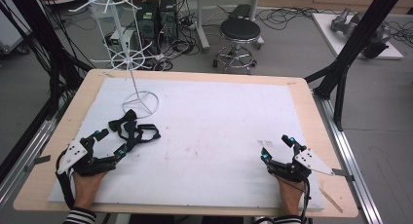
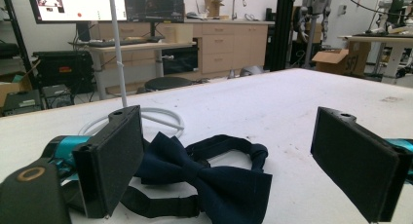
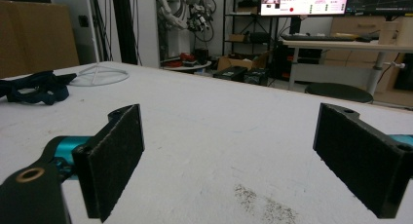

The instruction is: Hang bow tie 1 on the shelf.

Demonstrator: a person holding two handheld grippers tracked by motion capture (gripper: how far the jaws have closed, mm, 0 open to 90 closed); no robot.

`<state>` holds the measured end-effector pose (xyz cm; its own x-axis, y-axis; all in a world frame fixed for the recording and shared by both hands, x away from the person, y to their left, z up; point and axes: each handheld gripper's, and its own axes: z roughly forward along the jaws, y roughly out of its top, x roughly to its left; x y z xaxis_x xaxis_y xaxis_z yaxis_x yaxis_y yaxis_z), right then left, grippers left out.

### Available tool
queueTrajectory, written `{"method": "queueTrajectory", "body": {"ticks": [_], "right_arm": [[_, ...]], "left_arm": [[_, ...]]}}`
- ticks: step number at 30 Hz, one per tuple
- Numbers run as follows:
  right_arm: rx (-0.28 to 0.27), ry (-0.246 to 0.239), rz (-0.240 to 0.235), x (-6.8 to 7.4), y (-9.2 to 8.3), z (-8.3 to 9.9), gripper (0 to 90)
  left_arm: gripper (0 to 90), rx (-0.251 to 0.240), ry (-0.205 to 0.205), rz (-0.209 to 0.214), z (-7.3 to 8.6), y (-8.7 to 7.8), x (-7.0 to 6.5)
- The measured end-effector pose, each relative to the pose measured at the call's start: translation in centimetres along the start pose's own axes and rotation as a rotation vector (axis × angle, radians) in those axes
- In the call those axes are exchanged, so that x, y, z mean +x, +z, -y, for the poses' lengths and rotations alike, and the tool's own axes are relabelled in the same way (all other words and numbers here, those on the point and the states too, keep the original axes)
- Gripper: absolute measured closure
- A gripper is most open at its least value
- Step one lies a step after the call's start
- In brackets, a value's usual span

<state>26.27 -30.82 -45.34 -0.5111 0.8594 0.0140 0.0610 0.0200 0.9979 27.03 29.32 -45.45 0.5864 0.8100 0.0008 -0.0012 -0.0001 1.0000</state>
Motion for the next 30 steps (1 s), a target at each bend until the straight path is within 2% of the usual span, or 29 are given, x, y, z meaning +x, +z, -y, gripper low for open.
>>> {"method": "queueTrajectory", "body": {"ticks": [4,9,22,30], "right_arm": [[-0.003,0.015,-0.001,-0.11,-0.03,0.01,10.7],[-0.003,0.003,0.0,-0.05,0.02,-0.01,10.7],[-0.001,0.002,0.005,-0.02,0.04,-0.02,10.6],[0.006,0.008,0.003,0.01,0.02,-0.03,10.7]], "left_arm": [[12.6,0.001,0.003,0.0,-0.01,0.04,-0.04],[12.6,0.005,-0.007,-0.002,-0.03,0.09,0.02],[12.6,0.009,-0.002,-0.002,-0.06,0.13,0.01],[12.6,0.05,0.011,-0.008,-0.34,0.1,0.1]]}}
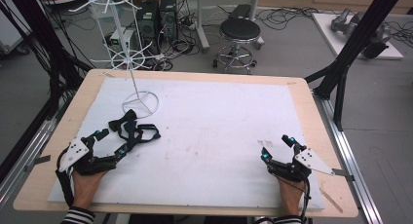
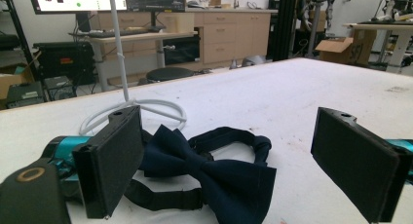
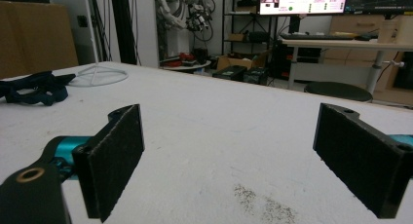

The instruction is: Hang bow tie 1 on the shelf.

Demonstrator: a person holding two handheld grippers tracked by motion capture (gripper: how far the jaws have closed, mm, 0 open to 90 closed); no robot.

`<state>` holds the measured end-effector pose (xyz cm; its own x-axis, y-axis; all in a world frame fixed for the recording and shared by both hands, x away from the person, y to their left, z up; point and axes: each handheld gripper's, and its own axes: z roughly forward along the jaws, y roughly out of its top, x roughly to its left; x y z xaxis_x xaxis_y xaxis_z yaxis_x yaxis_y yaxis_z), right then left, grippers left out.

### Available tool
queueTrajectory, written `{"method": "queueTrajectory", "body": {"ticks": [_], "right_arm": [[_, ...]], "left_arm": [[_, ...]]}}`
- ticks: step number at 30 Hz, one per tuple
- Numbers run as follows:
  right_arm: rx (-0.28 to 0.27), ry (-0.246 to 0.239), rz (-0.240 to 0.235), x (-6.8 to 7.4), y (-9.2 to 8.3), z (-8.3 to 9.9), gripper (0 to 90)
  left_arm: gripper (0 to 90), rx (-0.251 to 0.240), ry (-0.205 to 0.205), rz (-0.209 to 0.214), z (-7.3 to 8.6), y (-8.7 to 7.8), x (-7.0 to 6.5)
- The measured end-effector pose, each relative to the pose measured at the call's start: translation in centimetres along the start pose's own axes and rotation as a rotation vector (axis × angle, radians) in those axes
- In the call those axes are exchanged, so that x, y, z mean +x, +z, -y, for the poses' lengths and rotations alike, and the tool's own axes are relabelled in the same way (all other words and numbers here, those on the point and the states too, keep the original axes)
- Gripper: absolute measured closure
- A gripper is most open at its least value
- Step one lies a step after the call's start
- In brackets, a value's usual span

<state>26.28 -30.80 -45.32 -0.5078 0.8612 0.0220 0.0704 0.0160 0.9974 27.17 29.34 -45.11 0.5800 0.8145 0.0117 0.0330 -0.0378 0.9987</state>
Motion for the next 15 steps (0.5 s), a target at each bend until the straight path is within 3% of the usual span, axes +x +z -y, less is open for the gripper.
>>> {"method": "queueTrajectory", "body": {"ticks": [10,15], "right_arm": [[-0.002,-0.008,-0.001,0.0,0.0,0.0,10.7],[0.0,-0.002,-0.001,0.0,0.0,0.0,10.7]], "left_arm": [[12.5,0.068,0.044,0.009,-2.3,0.1,0.4],[12.5,0.125,0.07,0.011,-3.9,0.6,0.8]]}}
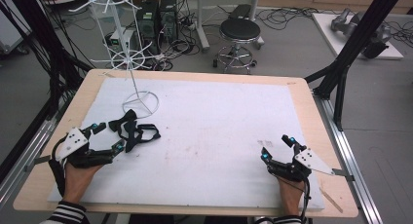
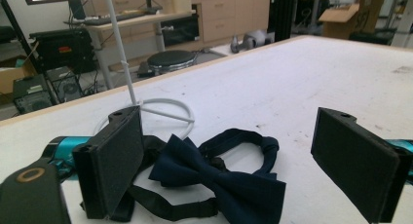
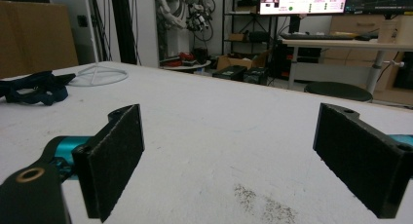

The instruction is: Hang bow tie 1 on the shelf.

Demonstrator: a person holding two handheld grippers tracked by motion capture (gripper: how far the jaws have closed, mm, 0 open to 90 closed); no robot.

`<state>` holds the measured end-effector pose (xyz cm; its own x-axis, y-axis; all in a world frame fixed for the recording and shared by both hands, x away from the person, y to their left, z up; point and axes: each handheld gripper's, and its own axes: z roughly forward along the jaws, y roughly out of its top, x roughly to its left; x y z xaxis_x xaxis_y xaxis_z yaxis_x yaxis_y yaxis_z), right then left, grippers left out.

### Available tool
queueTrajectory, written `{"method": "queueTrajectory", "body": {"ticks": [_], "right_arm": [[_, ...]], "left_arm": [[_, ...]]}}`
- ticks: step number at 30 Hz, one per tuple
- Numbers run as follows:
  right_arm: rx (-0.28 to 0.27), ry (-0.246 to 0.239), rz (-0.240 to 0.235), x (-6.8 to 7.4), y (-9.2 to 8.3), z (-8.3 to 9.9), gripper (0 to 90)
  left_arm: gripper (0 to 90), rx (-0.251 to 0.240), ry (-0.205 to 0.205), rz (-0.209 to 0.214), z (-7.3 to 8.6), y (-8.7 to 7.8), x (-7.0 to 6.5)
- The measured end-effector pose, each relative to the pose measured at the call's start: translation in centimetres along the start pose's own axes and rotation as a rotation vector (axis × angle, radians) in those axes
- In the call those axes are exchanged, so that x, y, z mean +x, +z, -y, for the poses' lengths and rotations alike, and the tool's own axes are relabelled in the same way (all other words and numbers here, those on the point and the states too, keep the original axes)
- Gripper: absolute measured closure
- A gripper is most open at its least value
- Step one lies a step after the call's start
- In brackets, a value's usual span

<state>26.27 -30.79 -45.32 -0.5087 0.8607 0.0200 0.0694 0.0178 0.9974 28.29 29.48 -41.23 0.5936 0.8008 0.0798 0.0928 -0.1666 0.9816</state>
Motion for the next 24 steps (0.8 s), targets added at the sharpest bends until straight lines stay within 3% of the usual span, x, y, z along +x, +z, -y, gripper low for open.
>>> {"method": "queueTrajectory", "body": {"ticks": [8,24], "right_arm": [[-0.002,-0.005,0.0,0.0,0.0,0.0,10.7],[0.0,-0.001,-0.001,0.0,0.0,0.0,10.7]], "left_arm": [[12.5,0.065,0.037,-0.002,-2.1,0.5,0.4],[12.5,0.229,0.031,0.006,-4.9,2.2,1.2]]}}
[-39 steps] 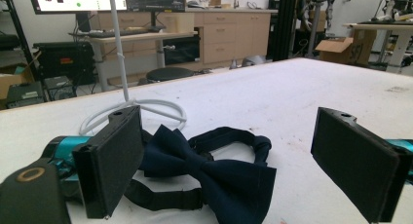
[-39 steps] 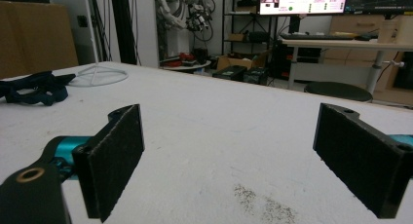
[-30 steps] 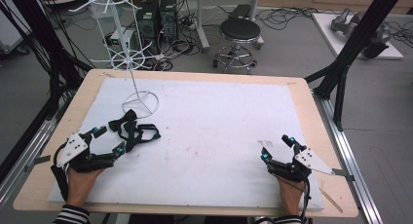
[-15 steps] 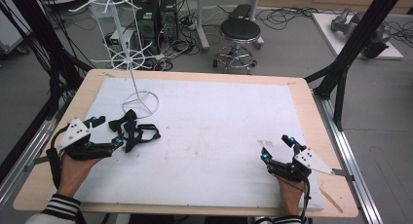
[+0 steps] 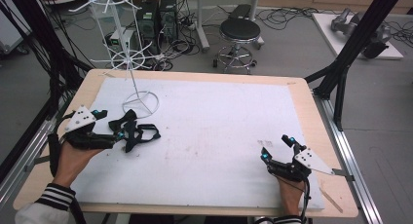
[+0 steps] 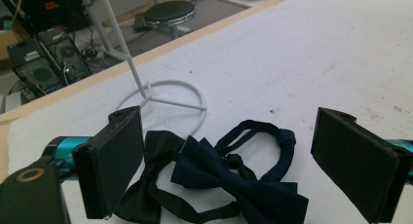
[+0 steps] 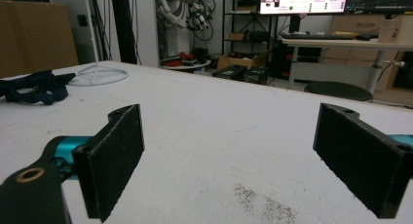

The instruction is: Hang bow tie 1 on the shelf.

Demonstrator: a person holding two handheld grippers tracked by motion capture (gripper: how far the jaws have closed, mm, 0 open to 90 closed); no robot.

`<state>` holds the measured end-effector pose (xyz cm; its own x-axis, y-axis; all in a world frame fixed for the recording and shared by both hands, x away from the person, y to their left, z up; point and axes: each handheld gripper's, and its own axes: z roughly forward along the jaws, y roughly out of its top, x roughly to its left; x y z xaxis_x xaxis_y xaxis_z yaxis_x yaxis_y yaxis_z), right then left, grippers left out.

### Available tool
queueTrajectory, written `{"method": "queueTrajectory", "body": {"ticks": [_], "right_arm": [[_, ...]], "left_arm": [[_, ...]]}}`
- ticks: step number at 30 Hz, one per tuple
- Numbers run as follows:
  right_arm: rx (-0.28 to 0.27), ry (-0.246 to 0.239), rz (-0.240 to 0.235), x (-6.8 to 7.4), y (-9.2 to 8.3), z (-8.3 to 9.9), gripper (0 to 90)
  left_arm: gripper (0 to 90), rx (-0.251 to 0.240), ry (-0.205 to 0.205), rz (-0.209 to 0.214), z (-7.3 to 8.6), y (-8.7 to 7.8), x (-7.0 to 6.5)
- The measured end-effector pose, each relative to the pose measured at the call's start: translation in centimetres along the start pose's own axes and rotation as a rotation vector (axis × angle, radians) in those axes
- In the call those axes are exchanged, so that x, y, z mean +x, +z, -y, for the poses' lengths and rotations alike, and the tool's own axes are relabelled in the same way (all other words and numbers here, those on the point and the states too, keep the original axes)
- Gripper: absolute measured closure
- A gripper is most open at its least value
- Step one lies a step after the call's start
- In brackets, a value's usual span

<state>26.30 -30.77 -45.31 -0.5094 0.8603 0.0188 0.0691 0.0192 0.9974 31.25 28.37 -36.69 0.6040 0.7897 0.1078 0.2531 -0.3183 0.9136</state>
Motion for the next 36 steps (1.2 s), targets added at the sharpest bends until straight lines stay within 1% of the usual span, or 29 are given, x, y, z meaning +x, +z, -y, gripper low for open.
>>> {"method": "queueTrajectory", "body": {"ticks": [2,3,7,9,10,12,13,17,20,21,23,24,25,28,30,32,36], "right_arm": [[0.0,-0.002,0.0,0.0,0.0,0.0,10.6],[0.002,-0.001,0.002,0.0,0.0,0.0,10.7],[0.001,-0.004,0.002,0.0,0.0,0.0,10.7],[0.001,-0.004,0.001,0.0,0.0,0.0,10.7],[0.001,-0.003,0.002,0.0,0.0,0.0,10.7],[0.002,-0.001,0.002,0.0,0.0,0.0,10.7],[0.003,-0.002,0.002,0.0,0.0,0.0,10.7],[0.002,0.0,0.001,0.0,0.0,0.0,10.6],[0.002,-0.002,0.001,0.0,0.0,0.0,10.6],[0.003,-0.001,0.001,0.0,0.0,0.0,10.7],[0.002,-0.001,0.002,0.0,0.0,0.0,10.6],[0.002,-0.001,0.002,0.0,0.0,0.0,10.6],[0.003,0.0,0.001,0.0,0.0,0.0,10.7],[0.003,0.0,0.001,0.0,0.0,0.0,10.7],[0.002,0.0,0.001,0.0,0.0,0.0,10.7],[0.002,-0.001,0.001,0.0,0.0,0.0,10.6],[0.003,0.001,0.001,0.0,0.0,0.0,10.7]], "left_arm": [[12.5,0.015,0.004,-0.007,-0.2,0.1,0.1],[12.5,0.022,-0.001,-0.008,-0.3,0.2,0.1],[12.6,0.077,-0.004,-0.016,-0.6,0.5,0.5],[12.7,0.096,-0.008,-0.013,-0.9,0.7,0.7],[12.6,0.111,-0.004,-0.011,-1.0,0.8,0.8],[12.7,0.135,0.002,-0.001,-1.3,1.0,1.0],[12.7,0.139,0.001,0.007,-1.4,1.2,1.0],[12.7,0.197,0.009,0.03,-1.9,1.8,1.4],[12.7,0.225,-0.001,0.044,-2.1,2.2,1.7],[12.7,0.237,0.004,0.048,-2.2,2.3,1.8],[12.7,0.265,0.011,0.046,-2.3,2.6,1.7],[12.7,0.271,0.012,0.047,-2.4,2.7,1.7],[12.6,0.281,0.01,0.043,-2.4,2.8,1.6],[12.7,0.317,0.005,0.049,-2.5,3.2,1.7],[12.7,0.334,-0.013,0.048,-2.5,3.6,1.6],[12.7,0.35,-0.012,0.044,-2.4,3.9,1.6],[12.9,0.376,-0.015,0.056,-2.2,4.4,1.6]]}}
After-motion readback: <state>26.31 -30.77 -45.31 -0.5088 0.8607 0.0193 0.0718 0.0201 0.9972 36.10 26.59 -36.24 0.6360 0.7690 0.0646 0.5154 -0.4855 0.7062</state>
